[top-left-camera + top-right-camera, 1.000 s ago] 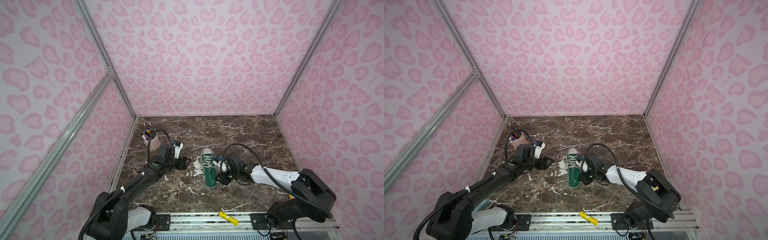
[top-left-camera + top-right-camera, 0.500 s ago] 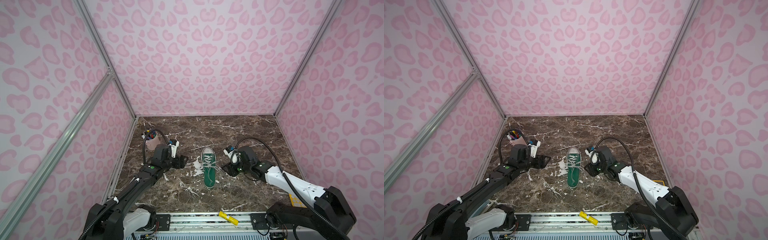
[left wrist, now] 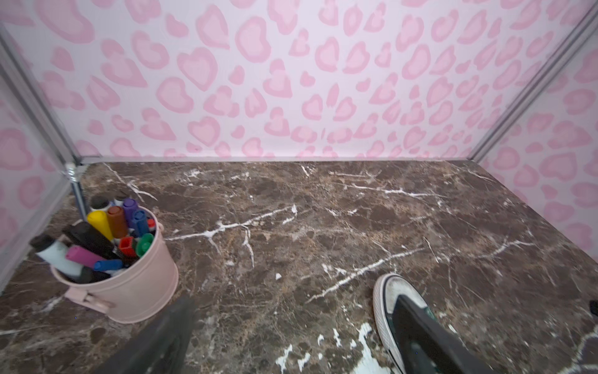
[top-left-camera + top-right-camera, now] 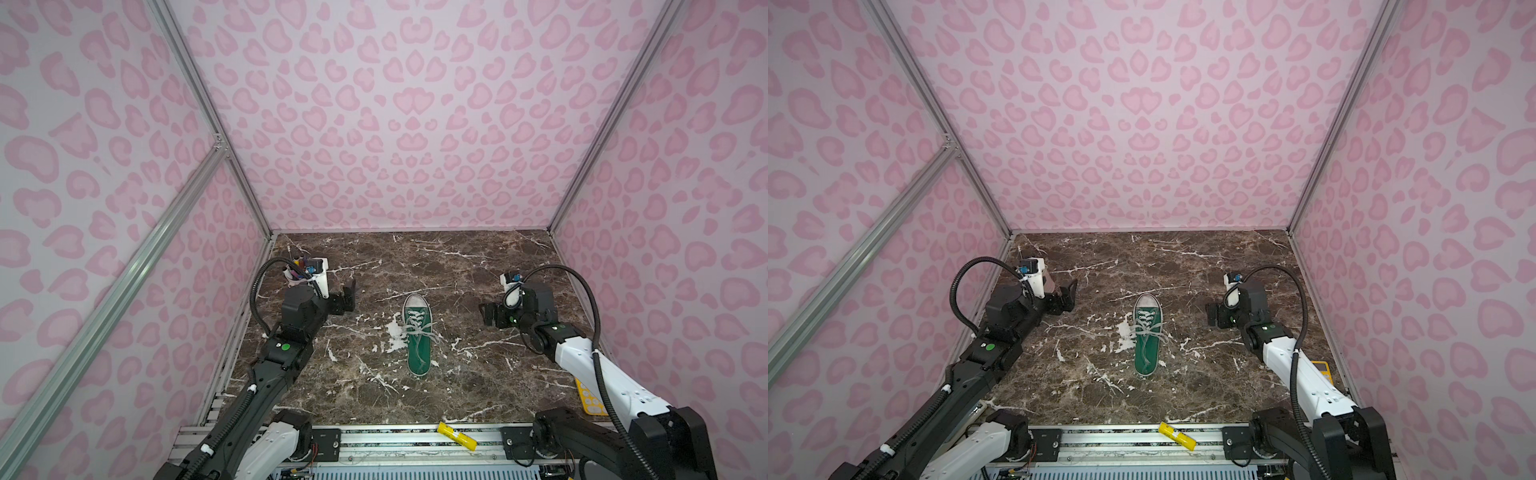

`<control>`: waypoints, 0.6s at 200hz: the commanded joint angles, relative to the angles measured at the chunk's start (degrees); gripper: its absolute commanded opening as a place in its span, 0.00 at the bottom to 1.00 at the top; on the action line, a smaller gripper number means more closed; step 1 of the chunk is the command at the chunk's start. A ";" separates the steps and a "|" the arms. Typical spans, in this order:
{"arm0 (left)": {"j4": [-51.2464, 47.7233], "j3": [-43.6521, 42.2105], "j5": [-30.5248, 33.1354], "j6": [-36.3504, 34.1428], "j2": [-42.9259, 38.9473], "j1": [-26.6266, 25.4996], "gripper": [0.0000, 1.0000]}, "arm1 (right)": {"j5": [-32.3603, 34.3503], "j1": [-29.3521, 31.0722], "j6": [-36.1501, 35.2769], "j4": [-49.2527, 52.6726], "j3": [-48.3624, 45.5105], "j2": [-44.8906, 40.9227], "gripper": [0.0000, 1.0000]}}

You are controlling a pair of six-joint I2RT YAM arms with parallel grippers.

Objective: Tie the shoes

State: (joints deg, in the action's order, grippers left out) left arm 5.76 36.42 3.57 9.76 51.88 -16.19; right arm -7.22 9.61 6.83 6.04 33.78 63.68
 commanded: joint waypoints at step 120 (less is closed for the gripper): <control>28.38 -12.16 26.53 -6.61 15.92 2.60 0.97 | 24.20 -5.36 -3.68 -48.22 -11.50 16.16 0.99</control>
State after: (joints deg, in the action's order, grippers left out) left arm 26.65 26.24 28.40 5.89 66.70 -13.80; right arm 15.03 4.43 5.02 -35.00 22.33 78.67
